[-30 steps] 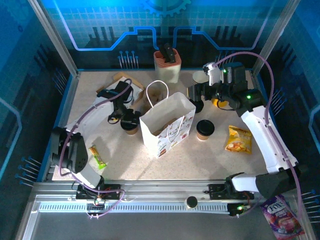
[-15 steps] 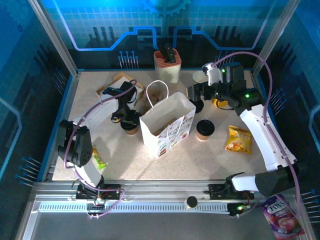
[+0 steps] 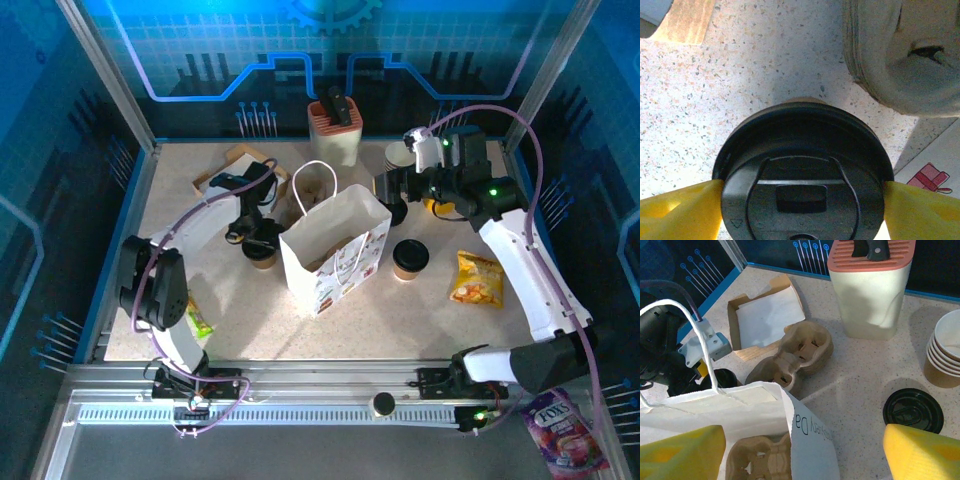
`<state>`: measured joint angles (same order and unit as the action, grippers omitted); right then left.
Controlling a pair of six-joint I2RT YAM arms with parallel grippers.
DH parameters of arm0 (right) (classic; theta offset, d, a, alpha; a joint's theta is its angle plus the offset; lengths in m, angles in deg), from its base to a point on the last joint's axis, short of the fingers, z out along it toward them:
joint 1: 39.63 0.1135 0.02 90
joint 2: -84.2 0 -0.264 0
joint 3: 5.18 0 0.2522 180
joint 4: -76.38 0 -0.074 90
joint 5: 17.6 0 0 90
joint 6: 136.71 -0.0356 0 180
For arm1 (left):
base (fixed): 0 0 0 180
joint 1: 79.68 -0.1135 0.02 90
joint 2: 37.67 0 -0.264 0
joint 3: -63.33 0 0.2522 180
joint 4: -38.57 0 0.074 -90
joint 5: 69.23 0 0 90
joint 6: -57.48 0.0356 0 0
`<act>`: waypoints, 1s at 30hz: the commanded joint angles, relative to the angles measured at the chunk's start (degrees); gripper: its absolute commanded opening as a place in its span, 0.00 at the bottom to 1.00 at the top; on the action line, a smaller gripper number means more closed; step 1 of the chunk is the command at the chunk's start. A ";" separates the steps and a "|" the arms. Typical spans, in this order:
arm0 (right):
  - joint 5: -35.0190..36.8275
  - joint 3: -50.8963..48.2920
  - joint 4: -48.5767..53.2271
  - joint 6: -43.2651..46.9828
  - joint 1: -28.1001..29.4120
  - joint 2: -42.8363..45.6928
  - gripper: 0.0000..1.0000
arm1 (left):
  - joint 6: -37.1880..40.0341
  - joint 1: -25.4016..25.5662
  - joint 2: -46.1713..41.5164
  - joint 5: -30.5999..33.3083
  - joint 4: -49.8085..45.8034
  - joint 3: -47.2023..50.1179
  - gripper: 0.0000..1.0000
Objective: Pack the takeout coffee
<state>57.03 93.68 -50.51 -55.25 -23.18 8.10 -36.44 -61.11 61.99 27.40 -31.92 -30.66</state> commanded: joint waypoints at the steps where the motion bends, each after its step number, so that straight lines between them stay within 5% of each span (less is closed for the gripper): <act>1: 0.00 -0.64 -0.85 0.93 -0.48 0.97 0.83 | 1.28 0.51 0.83 0.83 -2.24 -1.88 0.79; 30: -0.16 -0.72 -0.68 1.04 -0.46 0.48 0.84 | 2.03 0.52 1.56 1.23 -2.78 -1.36 0.72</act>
<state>57.01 93.64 -50.51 -55.21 -23.20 8.10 -35.28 -60.96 62.80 28.47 -33.32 -31.66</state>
